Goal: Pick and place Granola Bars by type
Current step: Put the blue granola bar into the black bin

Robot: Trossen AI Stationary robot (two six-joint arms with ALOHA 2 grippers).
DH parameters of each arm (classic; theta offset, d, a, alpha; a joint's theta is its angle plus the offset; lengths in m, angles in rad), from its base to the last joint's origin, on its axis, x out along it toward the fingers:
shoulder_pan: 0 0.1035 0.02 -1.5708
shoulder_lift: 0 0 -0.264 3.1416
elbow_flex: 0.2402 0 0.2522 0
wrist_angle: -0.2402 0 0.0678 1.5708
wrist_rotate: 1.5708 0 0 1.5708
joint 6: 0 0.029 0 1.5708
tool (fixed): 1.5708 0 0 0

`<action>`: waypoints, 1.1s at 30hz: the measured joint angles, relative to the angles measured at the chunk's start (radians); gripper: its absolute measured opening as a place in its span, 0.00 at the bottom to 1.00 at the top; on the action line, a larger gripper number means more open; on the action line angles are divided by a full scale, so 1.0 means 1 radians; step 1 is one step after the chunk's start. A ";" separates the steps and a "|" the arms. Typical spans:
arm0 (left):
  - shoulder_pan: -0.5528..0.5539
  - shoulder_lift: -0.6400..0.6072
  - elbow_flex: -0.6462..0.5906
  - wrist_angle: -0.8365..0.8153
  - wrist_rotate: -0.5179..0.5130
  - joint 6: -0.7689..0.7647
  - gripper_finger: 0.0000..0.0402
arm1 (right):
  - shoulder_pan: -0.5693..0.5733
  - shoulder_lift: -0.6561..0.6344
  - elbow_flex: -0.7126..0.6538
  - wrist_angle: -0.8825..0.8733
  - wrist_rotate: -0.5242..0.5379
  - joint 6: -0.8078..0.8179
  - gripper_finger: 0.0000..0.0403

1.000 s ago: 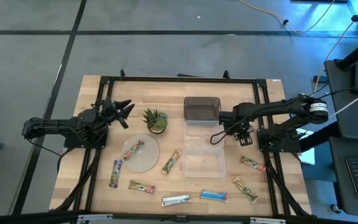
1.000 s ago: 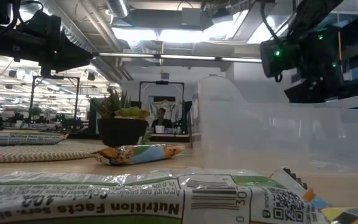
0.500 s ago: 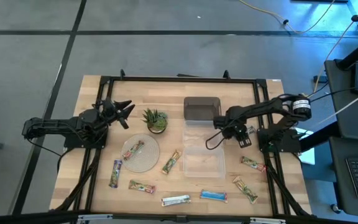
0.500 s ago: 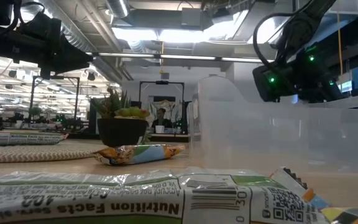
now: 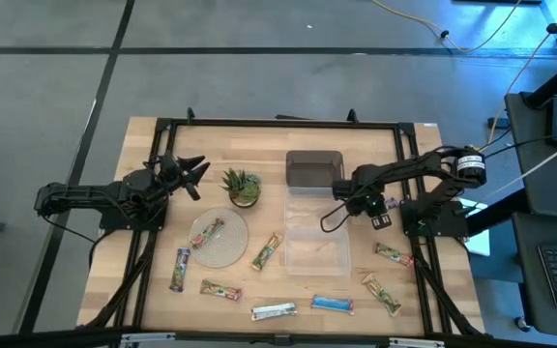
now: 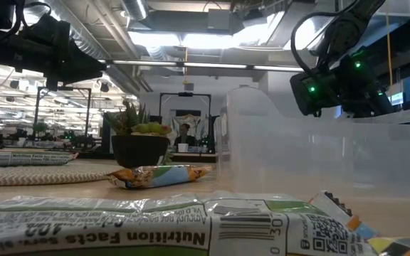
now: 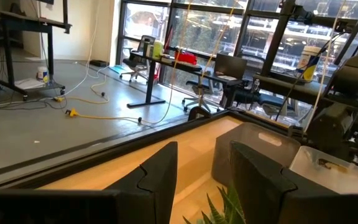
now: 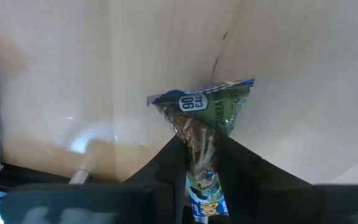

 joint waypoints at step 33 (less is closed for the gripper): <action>0.000 0.000 0.000 0.011 0.000 -0.003 0.35 | -0.015 -0.302 0.446 0.221 0.185 0.227 0.20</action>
